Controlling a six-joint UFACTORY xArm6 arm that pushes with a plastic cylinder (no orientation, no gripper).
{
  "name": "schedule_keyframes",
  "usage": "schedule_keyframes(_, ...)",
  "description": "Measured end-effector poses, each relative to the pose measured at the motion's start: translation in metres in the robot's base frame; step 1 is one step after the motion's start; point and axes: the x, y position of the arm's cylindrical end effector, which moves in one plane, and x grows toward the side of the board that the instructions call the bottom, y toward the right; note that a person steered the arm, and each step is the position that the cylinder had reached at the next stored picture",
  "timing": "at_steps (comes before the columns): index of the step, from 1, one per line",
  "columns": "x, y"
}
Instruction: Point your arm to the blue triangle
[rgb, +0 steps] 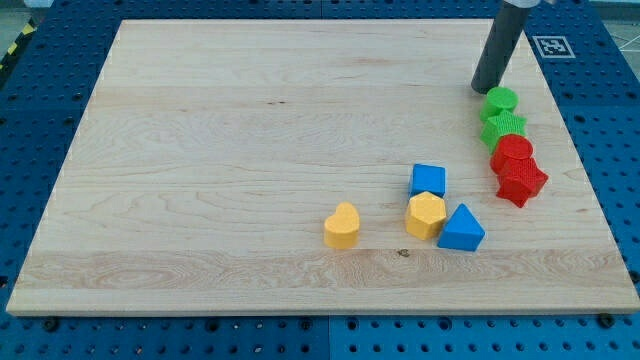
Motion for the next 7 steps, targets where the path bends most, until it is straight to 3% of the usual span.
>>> schedule_keyframes(2, -0.010, -0.022)
schedule_keyframes(3, -0.009, -0.063)
schedule_keyframes(7, 0.055, -0.116)
